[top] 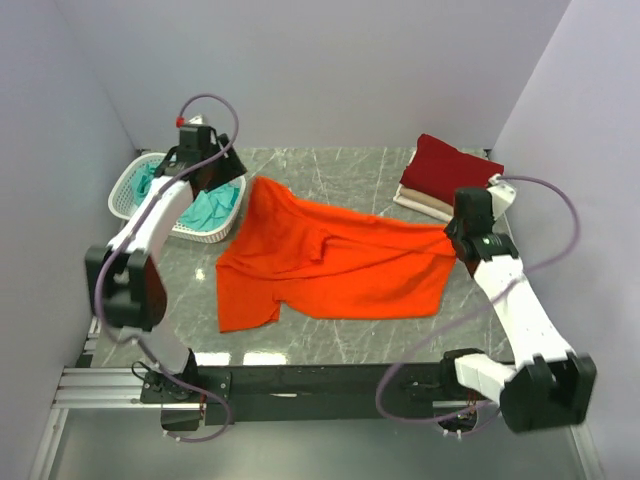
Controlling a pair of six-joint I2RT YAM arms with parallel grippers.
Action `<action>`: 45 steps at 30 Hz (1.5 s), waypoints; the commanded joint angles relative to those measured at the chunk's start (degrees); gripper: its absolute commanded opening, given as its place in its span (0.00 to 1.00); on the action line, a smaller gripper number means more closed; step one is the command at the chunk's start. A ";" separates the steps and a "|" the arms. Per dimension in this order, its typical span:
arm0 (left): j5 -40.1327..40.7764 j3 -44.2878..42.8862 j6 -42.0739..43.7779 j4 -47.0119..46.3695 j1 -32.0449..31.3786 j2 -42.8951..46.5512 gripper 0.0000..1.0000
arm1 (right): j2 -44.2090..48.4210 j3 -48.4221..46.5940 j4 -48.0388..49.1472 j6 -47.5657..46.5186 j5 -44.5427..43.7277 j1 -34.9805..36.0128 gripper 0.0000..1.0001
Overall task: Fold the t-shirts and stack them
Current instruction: Flatten the tshirt out
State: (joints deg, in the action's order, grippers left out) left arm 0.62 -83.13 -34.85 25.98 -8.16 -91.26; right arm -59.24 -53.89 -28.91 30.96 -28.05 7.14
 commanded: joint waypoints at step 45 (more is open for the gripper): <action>1.75 21.78 -6.37 -3.30 -18.03 -10.42 0.40 | -9.84 8.71 8.51 3.14 18.12 -3.45 0.74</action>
State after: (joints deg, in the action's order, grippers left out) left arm 1.50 -60.45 -40.40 22.11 -25.61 -100.71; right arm -70.87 -45.58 -22.15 33.61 -9.74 3.90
